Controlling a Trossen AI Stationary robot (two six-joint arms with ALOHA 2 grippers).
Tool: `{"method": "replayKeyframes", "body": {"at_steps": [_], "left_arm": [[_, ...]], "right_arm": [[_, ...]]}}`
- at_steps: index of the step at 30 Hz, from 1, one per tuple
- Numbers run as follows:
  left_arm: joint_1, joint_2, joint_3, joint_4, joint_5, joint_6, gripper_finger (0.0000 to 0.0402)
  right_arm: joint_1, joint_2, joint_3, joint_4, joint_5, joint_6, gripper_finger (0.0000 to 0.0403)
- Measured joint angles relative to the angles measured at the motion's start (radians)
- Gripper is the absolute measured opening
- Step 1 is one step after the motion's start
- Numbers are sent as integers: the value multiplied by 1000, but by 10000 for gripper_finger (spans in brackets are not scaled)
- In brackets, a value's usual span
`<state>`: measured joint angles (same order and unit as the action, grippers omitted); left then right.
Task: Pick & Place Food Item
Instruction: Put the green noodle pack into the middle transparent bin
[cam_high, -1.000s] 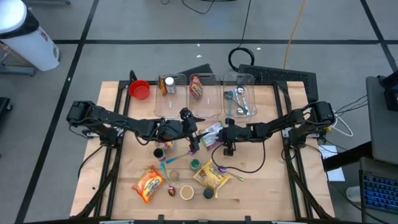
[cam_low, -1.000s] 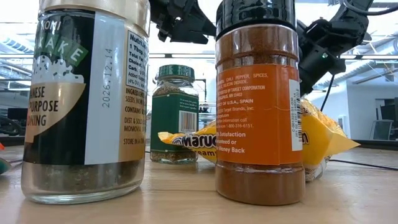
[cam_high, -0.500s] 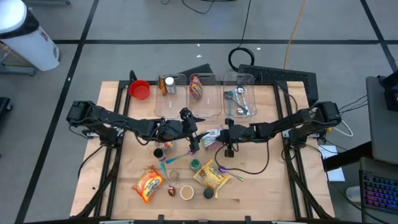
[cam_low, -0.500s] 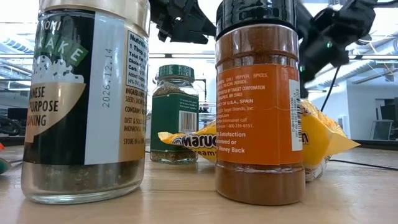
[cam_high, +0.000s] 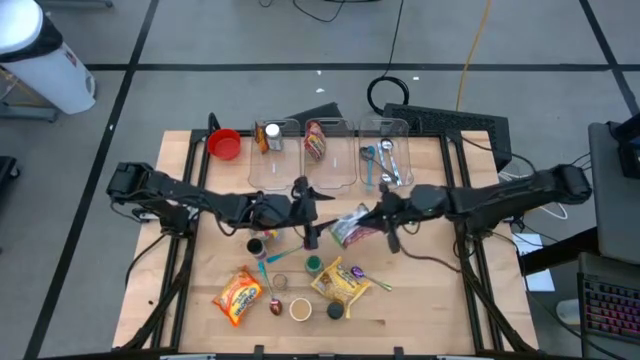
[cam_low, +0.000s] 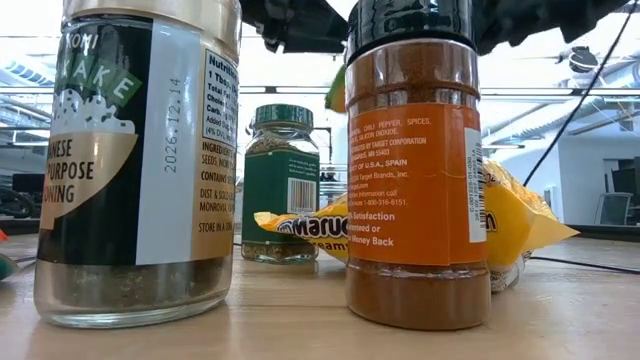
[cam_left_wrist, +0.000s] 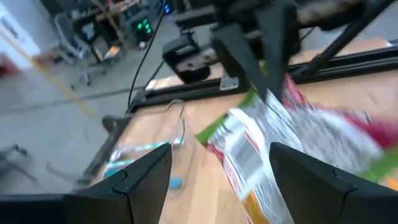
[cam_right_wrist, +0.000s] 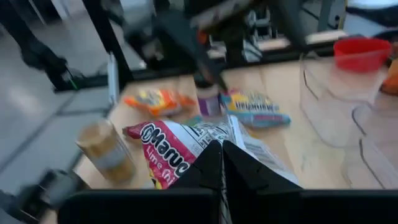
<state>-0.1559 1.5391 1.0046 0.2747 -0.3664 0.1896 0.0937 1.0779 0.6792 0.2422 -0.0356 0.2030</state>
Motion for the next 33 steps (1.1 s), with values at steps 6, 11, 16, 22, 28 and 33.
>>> {"method": "replayKeyframes", "body": {"at_steps": [6, 11, 16, 22, 28, 33], "left_arm": [[-57, 0, 0, 76, 1, 178, 273], [-92, 0, 0, 76, 3, 321, 273], [-104, 0, 0, 80, 3, 392, 273], [-103, 0, 0, 106, -42, 405, 273], [-103, 0, 0, 102, -53, 418, 232], [-103, 0, 0, 94, -52, 418, 144]], "right_arm": [[0, -92, 0, -25, 0, 27, 0], [-7, -114, 0, 19, 6, 50, 0], [-10, -95, 0, 95, 13, 49, 0], [-23, -55, 0, 145, 8, 47, 0], [-27, -48, 0, 152, 8, 46, 0], [-27, -49, 0, 152, 8, 43, 0]]}}
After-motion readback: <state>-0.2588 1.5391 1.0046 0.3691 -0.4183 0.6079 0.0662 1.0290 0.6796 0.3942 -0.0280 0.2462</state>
